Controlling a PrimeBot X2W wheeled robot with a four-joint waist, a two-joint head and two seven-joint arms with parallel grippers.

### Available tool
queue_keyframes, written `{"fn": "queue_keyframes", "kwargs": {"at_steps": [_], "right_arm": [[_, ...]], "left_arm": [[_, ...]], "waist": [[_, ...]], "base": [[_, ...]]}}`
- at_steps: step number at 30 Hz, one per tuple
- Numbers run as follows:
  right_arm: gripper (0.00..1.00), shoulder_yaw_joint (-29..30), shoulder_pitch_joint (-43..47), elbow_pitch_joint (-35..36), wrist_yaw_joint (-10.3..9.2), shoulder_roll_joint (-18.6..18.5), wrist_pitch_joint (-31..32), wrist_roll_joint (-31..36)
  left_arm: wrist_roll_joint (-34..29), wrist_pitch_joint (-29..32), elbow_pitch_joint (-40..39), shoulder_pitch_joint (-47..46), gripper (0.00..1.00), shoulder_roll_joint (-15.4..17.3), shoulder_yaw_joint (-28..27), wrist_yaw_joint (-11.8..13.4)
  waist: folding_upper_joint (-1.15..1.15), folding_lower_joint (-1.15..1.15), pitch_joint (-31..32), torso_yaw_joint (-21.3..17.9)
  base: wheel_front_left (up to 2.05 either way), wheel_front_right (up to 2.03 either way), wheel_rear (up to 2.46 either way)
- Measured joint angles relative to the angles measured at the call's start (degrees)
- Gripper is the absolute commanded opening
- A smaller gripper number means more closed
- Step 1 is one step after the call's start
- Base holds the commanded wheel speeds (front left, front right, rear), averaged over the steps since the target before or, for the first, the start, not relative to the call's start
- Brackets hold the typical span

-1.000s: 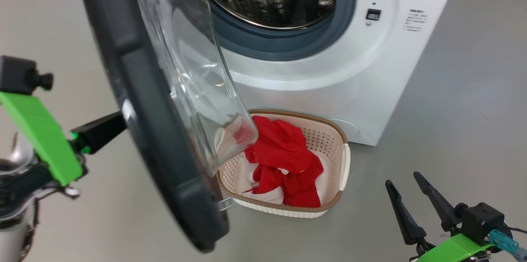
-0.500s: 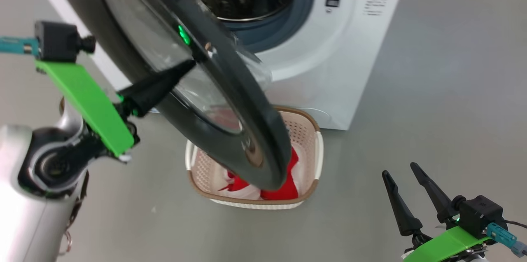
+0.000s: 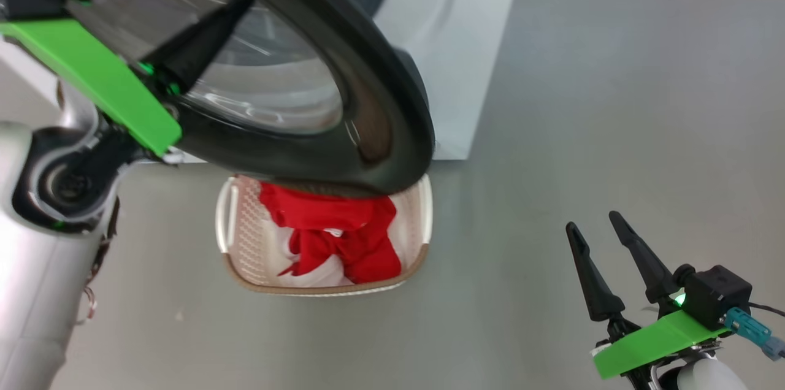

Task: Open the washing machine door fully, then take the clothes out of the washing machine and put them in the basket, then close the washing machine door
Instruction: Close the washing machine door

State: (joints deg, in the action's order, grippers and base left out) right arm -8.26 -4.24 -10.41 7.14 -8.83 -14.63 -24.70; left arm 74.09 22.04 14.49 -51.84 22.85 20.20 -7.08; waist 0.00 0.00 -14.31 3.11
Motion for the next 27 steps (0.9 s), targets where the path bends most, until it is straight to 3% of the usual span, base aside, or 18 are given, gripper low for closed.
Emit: {"fn": "queue_keyframes", "kwargs": {"at_steps": [10,27], "right_arm": [[1.0,0.1,-1.3,0.0,0.0,0.6,0.0,0.0],[1.0,0.5,-2.5,0.0,0.0,0.7,0.0,0.0]], "left_arm": [[2.7,-6.4,6.4,-4.8,0.0,1.4,0.4,0.0],[6.9,-11.9,7.6,-6.0,0.0,3.9,4.9,0.0]], "waist": [[0.0,0.0,-2.8,-4.4],[0.0,0.0,-2.7,-4.3]], "base": [[0.0,0.0,0.0],[0.0,0.0,0.0]]}}
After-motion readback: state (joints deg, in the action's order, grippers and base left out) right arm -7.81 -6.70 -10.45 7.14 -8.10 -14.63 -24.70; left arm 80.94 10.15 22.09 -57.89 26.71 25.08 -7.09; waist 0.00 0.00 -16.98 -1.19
